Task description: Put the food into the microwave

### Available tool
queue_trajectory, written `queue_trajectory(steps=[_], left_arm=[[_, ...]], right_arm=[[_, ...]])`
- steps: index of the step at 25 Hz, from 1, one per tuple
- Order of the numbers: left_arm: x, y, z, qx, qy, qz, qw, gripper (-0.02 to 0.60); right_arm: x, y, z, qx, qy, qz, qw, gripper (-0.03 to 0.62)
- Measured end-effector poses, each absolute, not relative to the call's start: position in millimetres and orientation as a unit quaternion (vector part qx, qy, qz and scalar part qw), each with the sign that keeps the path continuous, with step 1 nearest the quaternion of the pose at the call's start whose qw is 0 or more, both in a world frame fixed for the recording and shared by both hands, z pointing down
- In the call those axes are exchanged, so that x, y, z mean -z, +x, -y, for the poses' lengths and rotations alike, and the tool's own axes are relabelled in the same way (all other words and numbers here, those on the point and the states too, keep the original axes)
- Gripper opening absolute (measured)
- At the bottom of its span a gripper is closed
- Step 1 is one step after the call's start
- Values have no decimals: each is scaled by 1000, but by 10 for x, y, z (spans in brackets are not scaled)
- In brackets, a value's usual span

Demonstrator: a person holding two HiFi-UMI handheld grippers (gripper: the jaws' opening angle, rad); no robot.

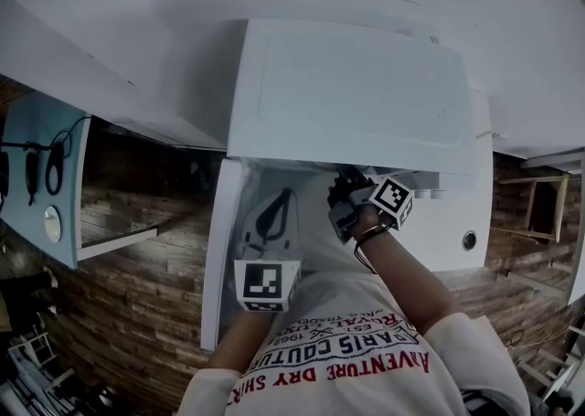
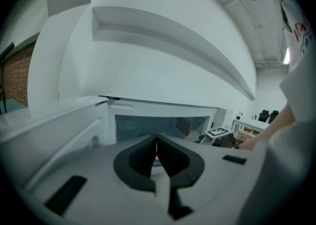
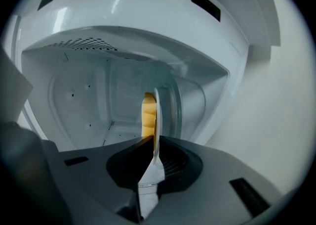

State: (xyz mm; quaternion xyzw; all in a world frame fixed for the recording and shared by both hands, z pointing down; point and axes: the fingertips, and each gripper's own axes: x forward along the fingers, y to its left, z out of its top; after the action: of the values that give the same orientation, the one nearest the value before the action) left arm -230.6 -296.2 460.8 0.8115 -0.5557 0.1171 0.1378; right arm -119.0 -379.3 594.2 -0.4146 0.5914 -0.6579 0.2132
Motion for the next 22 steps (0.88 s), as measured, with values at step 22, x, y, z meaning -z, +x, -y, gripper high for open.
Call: queue_trajectory(steps=[22], left_arm=[[-4603, -2342, 3000, -106, 810, 558, 146, 8]], right_arm=[[-6019, -1311, 3459, 356, -364, -809, -294, 236]])
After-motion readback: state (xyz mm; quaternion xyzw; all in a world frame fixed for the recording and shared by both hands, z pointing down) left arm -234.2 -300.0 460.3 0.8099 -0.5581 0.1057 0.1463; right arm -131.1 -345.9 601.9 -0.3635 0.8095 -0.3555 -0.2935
